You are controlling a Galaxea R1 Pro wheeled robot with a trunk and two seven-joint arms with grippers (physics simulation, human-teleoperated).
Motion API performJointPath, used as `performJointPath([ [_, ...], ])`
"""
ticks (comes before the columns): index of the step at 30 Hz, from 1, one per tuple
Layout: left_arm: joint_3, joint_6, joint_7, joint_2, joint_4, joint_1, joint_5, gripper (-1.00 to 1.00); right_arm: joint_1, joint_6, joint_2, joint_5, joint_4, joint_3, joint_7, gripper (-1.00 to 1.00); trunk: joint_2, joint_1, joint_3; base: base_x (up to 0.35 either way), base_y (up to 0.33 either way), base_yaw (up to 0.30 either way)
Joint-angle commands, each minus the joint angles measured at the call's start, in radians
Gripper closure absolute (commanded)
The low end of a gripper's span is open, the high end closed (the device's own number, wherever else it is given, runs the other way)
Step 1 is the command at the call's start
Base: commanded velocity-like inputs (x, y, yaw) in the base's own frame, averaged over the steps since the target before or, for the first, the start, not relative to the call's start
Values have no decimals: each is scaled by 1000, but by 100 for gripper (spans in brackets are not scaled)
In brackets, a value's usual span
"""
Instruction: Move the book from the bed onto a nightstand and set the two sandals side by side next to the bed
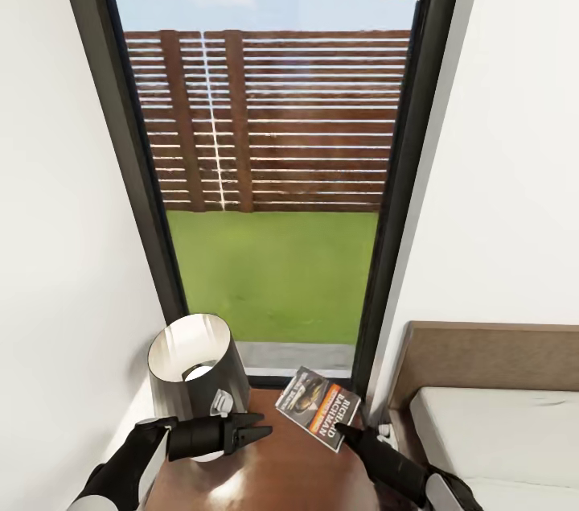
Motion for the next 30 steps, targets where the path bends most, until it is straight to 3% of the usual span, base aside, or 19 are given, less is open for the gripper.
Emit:
performJointPath([
  [1,0,10,-3,0,0,-1,2,-100,-5,4,2,4,0,-2,-2,100,-2,1,-2,0,0,0],
  [4,0,10,-3,-1,0,-1,2,-100,-11,5,5,3,0,-2,-6,100,-2,1,-2,0,0,0],
  [13,0,9,-3,-2,0,-1,2,-100,-47,129,7,2,-40,-3,-18,100,-2,1,-2,0,0,0],
  [24,0,9,-3,-2,0,-1,3,-100,-48,142,6,2,-29,-8,-57,100,-2,1,-2,0,0,0],
  [30,0,10,-3,-2,0,-1,3,-100,-49,143,6,1,-8,-12,-165,100,-2,1,-2,0,0,0],
])
